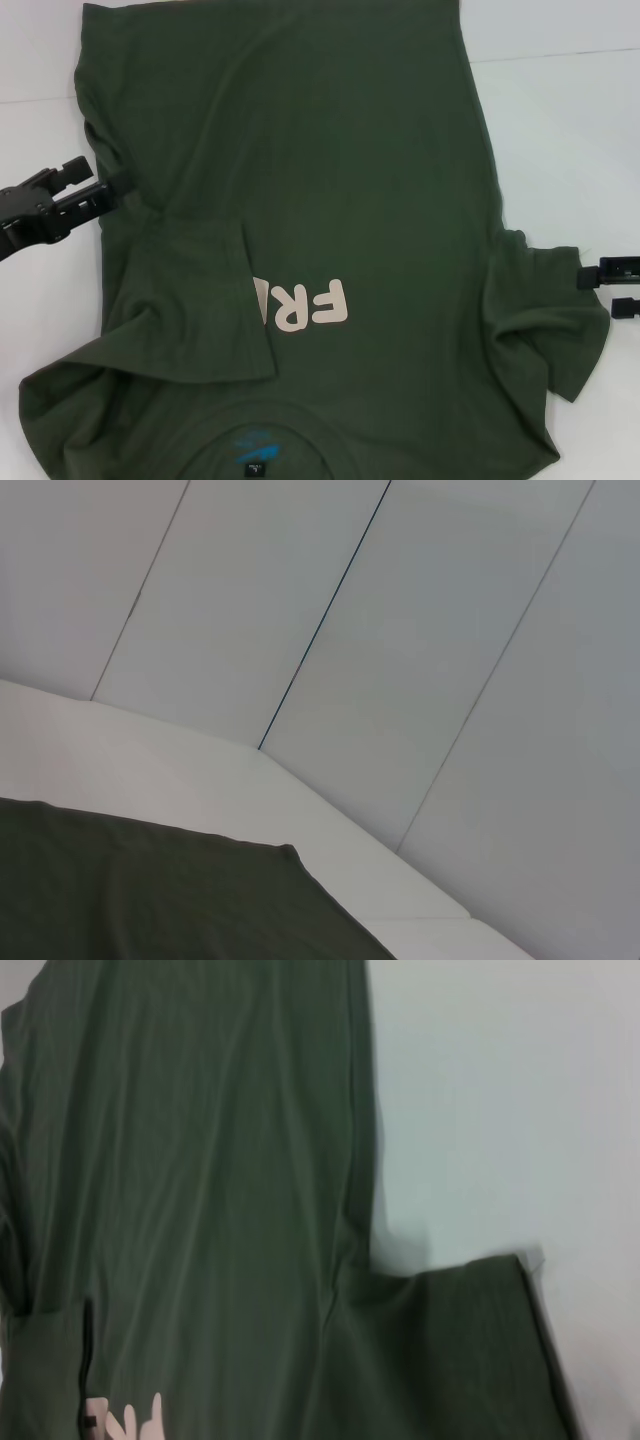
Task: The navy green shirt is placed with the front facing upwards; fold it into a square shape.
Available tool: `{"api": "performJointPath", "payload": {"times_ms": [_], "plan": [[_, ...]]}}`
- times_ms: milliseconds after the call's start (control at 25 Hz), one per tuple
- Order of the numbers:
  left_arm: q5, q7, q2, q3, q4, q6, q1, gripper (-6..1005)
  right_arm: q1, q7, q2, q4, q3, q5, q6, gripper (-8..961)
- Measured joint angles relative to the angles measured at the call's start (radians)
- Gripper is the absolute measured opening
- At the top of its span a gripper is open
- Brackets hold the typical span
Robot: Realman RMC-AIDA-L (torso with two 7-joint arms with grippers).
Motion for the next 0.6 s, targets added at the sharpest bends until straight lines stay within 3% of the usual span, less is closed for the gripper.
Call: {"api": "performJointPath", "payload": {"times_ms": [600], "plan": [[-0.002,0.003,0.000,0.000,-0.001,-0.011,-0.003,908,0.000,0.001,0.009,0.006,-0.014,-0.010,0.014,915]]}}
